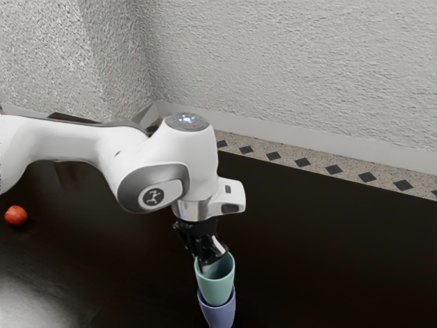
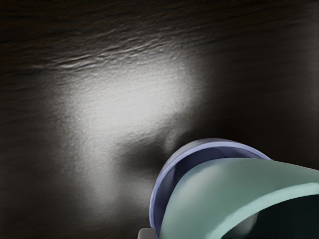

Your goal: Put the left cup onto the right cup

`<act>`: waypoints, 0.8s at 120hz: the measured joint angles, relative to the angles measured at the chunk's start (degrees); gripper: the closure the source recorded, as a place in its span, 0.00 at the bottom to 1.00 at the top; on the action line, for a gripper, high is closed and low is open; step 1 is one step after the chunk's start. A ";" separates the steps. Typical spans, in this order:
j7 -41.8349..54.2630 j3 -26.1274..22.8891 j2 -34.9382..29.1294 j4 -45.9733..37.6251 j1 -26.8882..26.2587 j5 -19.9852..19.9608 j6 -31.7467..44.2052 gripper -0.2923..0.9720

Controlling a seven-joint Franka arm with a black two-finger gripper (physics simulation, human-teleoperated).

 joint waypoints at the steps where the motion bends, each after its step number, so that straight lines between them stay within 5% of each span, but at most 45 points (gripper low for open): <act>1: -0.02 0.00 0.07 0.01 0.00 0.00 0.05 0.85; 9: -0.15 -0.01 0.49 0.06 0.01 0.01 0.44 0.84; 30: -0.15 -0.08 0.84 -0.17 -0.57 -0.31 1.07 0.53; 46: -0.13 0.08 0.71 1.53 -0.06 -0.33 0.34 0.39; 66: 0.05 0.82 0.54 12.49 1.63 0.84 -7.19 0.31; 96: 4.82 8.39 0.53 23.20 5.94 1.81 -16.91 0.25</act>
